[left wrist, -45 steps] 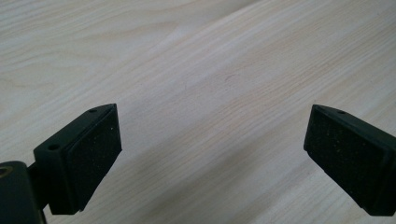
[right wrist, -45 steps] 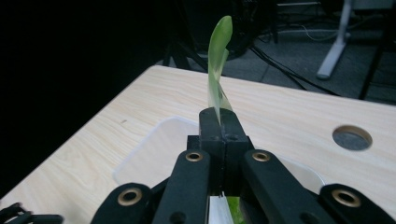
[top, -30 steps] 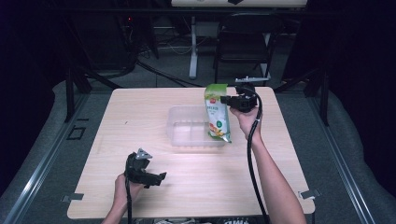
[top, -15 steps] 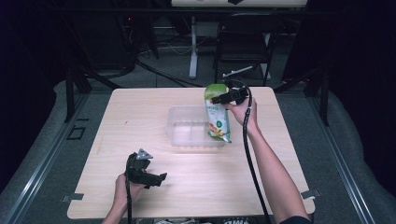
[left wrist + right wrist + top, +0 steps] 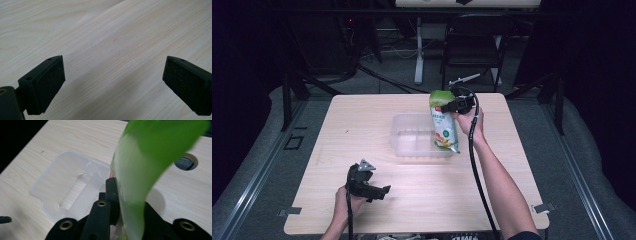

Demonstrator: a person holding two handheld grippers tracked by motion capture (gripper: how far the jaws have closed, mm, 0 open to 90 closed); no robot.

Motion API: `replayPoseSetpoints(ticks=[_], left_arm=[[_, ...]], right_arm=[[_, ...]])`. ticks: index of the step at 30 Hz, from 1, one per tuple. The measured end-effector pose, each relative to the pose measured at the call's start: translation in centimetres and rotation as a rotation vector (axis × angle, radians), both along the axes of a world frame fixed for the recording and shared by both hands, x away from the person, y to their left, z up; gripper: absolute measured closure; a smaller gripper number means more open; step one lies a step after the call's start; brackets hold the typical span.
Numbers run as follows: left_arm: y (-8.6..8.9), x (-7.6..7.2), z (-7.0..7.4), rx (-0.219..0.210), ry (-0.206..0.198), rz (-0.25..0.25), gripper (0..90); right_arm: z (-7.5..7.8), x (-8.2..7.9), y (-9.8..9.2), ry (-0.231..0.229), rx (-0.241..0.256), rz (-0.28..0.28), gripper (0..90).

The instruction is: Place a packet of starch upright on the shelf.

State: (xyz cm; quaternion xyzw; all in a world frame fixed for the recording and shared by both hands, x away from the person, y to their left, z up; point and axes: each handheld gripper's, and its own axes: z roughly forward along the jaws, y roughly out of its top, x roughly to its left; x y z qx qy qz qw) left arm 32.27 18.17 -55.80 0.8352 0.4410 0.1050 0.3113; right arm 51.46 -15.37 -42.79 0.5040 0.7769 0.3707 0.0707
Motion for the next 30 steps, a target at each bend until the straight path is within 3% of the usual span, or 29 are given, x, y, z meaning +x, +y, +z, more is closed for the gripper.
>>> replayPoseSetpoints(ticks=[6, 16, 30], left_arm=[[0.1, 0.0, 0.1, 0.004, -0.004, -0.004, 4.1], [0.1, 0.0, 0.1, 0.002, -0.006, -0.001, 4.2], [0.0, 0.0, 0.1, 0.002, -0.006, -0.004, 4.2]], right_arm=[[0.2, -1.4, -0.3, -0.031, 0.062, 0.006, 90.0], [0.9, -3.7, -0.6, -0.154, 0.154, -0.038, 90.0], [0.3, -4.5, -0.3, -0.260, 0.194, -0.080, 90.0]])
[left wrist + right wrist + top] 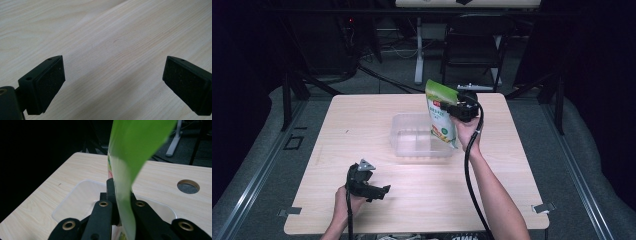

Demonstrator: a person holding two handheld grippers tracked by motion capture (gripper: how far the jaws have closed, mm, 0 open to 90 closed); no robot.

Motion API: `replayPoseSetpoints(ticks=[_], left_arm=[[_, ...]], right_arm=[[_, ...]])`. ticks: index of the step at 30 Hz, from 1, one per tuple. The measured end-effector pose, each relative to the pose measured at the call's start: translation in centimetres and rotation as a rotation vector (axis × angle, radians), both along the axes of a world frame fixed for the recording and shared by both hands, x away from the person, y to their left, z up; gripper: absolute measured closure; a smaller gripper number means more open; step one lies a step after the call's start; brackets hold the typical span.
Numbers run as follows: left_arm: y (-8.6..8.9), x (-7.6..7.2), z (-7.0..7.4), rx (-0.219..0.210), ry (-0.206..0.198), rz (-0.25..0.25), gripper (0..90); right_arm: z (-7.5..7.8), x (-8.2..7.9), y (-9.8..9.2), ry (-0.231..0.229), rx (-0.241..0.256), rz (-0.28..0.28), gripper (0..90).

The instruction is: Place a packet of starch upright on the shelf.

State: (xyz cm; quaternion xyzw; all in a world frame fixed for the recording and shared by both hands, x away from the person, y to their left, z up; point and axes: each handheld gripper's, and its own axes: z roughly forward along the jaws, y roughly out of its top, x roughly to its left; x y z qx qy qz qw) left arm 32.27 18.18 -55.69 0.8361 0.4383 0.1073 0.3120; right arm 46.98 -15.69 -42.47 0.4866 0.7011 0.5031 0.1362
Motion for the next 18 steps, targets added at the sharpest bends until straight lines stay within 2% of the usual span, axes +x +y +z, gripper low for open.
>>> replayPoseSetpoints(ticks=[6, 7, 11, 14, 18], left_arm=[[0.0, 0.0, 0.0, 0.000, -0.002, 0.000, 4.2], [0.0, 0.0, 0.0, -0.001, -0.002, 0.000, 4.2], [0.1, 0.0, 0.0, 0.001, 0.002, -0.003, 4.2], [0.0, 0.0, 0.0, -0.002, -0.002, 0.000, 4.2], [0.0, 0.0, 0.0, -0.001, 0.000, 0.001, 4.2]], right_arm=[[-1.1, 0.2, 0.0, -0.005, 0.012, -0.024, 90.0], [-1.3, 0.2, 0.0, -0.008, 0.027, -0.027, 90.0], [-1.8, 0.1, -0.3, -0.025, 0.042, -0.038, 90.0], [-2.4, -0.1, -0.5, -0.063, 0.061, -0.042, 90.0], [-2.8, -0.1, -0.6, -0.075, 0.069, -0.041, 90.0]])
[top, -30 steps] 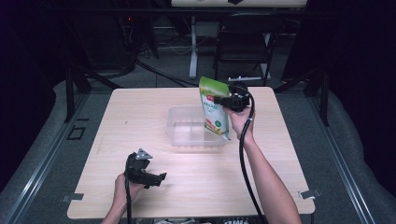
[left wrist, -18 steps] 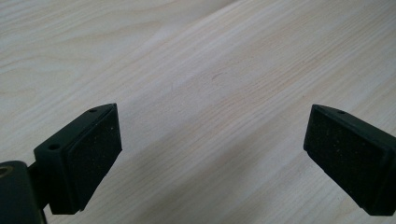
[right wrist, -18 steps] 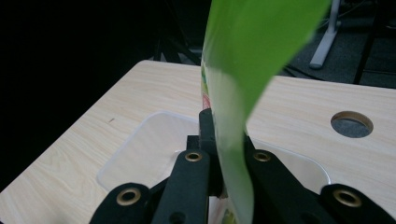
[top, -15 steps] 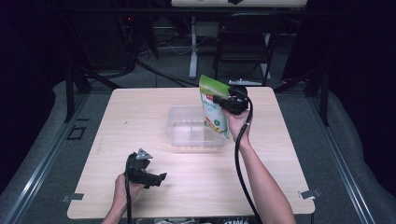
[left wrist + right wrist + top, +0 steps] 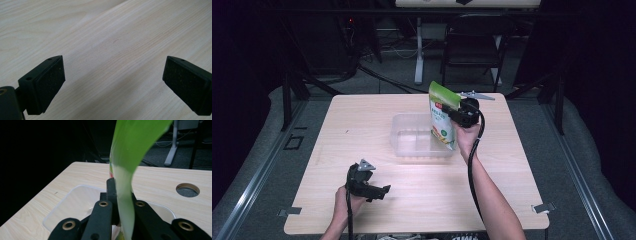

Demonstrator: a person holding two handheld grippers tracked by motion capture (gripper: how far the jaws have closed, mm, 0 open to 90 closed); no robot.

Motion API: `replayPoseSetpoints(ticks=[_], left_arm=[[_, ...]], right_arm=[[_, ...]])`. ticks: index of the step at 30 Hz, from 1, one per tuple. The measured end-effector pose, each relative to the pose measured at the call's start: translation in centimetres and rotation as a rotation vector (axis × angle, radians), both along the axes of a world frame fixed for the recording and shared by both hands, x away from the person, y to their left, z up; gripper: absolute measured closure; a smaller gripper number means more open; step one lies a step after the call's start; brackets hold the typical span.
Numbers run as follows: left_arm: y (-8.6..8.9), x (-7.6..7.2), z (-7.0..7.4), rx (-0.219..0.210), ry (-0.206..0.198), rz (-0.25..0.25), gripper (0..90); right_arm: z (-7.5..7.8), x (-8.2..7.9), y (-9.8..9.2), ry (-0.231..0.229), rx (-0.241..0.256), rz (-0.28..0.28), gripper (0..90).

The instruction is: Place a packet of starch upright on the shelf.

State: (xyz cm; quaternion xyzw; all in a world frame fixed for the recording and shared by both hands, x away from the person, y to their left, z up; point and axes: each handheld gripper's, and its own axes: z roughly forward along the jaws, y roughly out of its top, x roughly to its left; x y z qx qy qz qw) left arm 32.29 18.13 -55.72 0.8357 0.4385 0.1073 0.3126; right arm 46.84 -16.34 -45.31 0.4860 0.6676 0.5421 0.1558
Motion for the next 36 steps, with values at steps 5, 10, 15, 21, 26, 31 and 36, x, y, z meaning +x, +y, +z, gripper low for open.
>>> replayPoseSetpoints(ticks=[5, 10, 15, 21, 26, 31, 36], left_arm=[[0.0, 0.1, 0.0, 0.005, -0.004, -0.001, 4.2], [0.0, 0.2, 0.0, 0.002, -0.003, 0.004, 4.2], [-0.1, 0.2, -0.1, 0.005, -0.005, 0.004, 4.2], [-0.1, 0.2, 0.0, 0.007, 0.002, 0.000, 4.2], [-0.2, 0.1, 0.0, 0.005, -0.013, 0.001, 4.1], [-0.2, 0.0, 0.1, 0.002, -0.016, 0.000, 3.8], [-0.4, 0.0, 0.2, 0.008, -0.015, -0.004, 3.8]], right_arm=[[-0.7, 0.3, 0.0, 0.008, -0.009, -0.006, 90.0], [-0.9, 0.4, -0.2, 0.007, -0.027, 0.003, 90.0], [-1.2, 0.5, -0.5, -0.002, -0.043, 0.008, 90.0], [-1.6, 0.2, -0.7, -0.020, -0.054, 0.017, 90.0], [-1.8, -0.2, -0.8, -0.032, -0.070, 0.021, 90.0], [-2.2, -0.4, -1.1, -0.031, -0.086, 0.014, 89.9], [-2.6, -0.7, -1.8, -0.025, -0.101, -0.002, 89.8]])
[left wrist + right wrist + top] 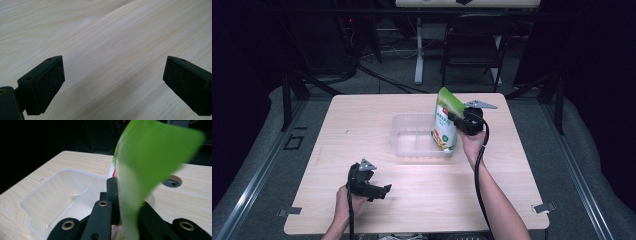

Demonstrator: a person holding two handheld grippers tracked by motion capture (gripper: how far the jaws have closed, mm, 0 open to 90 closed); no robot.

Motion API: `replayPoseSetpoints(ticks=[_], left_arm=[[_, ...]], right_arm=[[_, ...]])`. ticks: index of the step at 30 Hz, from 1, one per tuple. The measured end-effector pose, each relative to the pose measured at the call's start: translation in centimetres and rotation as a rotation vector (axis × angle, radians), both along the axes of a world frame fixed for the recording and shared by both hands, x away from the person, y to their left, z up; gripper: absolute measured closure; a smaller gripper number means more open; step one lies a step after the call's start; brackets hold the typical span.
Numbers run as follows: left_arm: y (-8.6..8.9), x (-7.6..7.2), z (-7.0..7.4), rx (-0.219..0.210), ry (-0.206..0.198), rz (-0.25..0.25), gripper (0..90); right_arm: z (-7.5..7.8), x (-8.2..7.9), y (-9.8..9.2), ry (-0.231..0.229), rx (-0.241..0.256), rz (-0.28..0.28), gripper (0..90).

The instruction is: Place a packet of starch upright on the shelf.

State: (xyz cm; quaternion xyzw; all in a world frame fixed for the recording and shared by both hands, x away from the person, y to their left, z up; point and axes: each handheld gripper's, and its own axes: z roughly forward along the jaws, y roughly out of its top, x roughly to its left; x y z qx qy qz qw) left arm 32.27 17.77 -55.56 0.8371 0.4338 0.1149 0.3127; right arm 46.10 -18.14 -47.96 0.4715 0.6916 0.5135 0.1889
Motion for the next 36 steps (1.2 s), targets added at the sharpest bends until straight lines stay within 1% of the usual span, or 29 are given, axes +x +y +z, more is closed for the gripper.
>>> replayPoseSetpoints(ticks=[2, 5, 9, 11, 13, 15, 16, 17, 20, 21, 22, 23, 26, 27, 28, 30, 33, 36], left_arm=[[-0.1, -0.1, 0.1, 0.000, -0.002, 0.000, 3.8], [-0.2, 0.0, 0.1, 0.000, 0.001, -0.003, 3.8], [-0.2, 0.0, 0.0, 0.002, 0.004, 0.001, 3.1], [-0.1, 0.1, -0.1, 0.005, 0.005, 0.003, 3.1], [-0.1, 0.1, -0.1, 0.004, 0.003, 0.007, 3.1], [0.0, 0.1, 0.0, 0.004, 0.006, 0.007, 3.1], [0.0, 0.0, 0.0, 0.000, 0.007, 0.009, 3.1], [0.0, 0.0, 0.0, -0.001, 0.008, 0.009, 3.1], [0.0, 0.0, 0.0, 0.003, 0.006, 0.007, 3.1], [0.0, 0.0, 0.0, 0.005, 0.004, 0.006, 3.1], [-0.1, 0.0, 0.0, 0.003, 0.005, 0.007, 3.1], [-0.1, 0.0, 0.0, 0.003, 0.004, 0.008, 3.1], [-0.2, 0.0, 0.0, -0.001, 0.005, 0.004, 3.1], [-0.2, 0.0, 0.0, 0.004, 0.003, 0.003, 3.1], [-0.2, 0.0, 0.0, 0.002, 0.003, 0.004, 3.1], [-0.2, 0.0, 0.1, 0.004, 0.007, 0.004, 3.1], [-0.2, 0.0, 0.0, 0.007, 0.005, 0.007, 3.3], [-0.2, 0.0, 0.0, 0.011, 0.006, 0.007, 3.3]], right_arm=[[-0.2, -0.1, -0.3, 0.002, -0.003, -0.015, 89.8], [-0.5, -0.1, -0.9, 0.017, 0.012, -0.026, 89.6], [-0.6, 0.0, -1.3, 0.035, 0.013, -0.028, 88.8], [-0.6, 0.0, -1.4, 0.044, 0.014, -0.028, 86.8], [-0.7, 0.1, -1.5, 0.058, 0.018, -0.030, 78.4], [-0.6, 0.1, -1.8, 0.073, 0.027, -0.024, 63.6], [-0.6, 0.1, -1.9, 0.077, 0.036, -0.025, 58.3], [-0.4, 0.0, -2.1, 0.085, 0.026, -0.016, 52.8], [0.2, -0.4, -2.7, 0.107, 0.027, 0.003, 37.1], [0.4, -0.5, -2.9, 0.118, 0.019, 0.002, 30.6], [0.6, -0.6, -3.2, 0.138, 0.015, 0.011, 26.8], [0.8, -0.8, -3.5, 0.156, 0.017, 0.024, 24.4], [1.3, -1.4, -4.3, 0.199, 0.001, 0.053, 16.2], [1.5, -1.6, -4.6, 0.209, -0.004, 0.064, 14.5], [1.7, -1.9, -4.9, 0.216, -0.021, 0.070, 14.0], [2.1, -2.8, -5.4, 0.223, -0.032, 0.087, 10.7], [2.6, -4.1, -6.1, 0.245, -0.081, 0.115, 6.3], [2.9, -5.8, -6.6, 0.251, -0.104, 0.142, 1.9]])
